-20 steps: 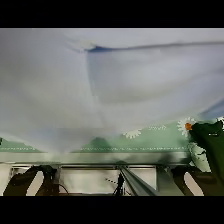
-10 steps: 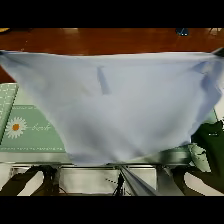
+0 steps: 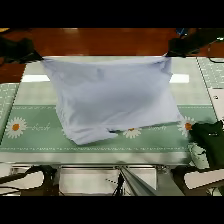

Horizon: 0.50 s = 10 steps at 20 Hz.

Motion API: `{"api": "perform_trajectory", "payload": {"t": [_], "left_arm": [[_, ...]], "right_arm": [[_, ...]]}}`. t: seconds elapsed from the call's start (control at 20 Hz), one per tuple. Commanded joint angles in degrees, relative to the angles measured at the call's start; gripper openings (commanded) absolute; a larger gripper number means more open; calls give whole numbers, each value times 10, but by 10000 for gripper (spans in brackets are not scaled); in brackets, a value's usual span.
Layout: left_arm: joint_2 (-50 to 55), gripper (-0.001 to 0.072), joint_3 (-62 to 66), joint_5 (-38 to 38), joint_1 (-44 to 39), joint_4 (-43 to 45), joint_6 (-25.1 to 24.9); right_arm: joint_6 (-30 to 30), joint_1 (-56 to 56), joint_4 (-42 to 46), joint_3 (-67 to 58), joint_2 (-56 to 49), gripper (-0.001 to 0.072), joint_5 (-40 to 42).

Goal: Fold the shirts.

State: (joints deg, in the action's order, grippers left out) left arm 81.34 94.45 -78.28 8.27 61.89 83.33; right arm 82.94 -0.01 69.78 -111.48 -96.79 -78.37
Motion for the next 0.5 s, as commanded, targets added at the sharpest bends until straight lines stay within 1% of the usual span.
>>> {"api": "perform_trajectory", "payload": {"t": [0.0,0.05,0.15,0.2,0.25,0.3,0.35,0.4,0.45], "left_arm": [[73,22,-1,19,-11,-3,3],[89,22,-1,10,-13,-3,13],[116,35,-1,-15,-22,-3,18],[127,148,-1,-24,-27,-3,19],[134,399,-1,-32,-31,-6,27],[135,691,0,-46,-33,-10,33],[131,711,1,-72,-32,-7,22],[124,711,1,-99,-28,5,11],[115,711,1,-125,-21,32,11]], "right_arm": [[9,12,-1,-1,-59,25,72],[13,11,5,0,-68,25,65],[13,12,30,0,-80,29,37],[13,11,35,0,-83,117,22],[11,11,40,-1,-82,262,6],[-13,9,50,-3,-78,378,-19],[-44,5,70,-3,-67,402,-55],[-58,-3,97,-3,-56,402,-90],[-47,-20,104,-3,-41,402,-102]]}}
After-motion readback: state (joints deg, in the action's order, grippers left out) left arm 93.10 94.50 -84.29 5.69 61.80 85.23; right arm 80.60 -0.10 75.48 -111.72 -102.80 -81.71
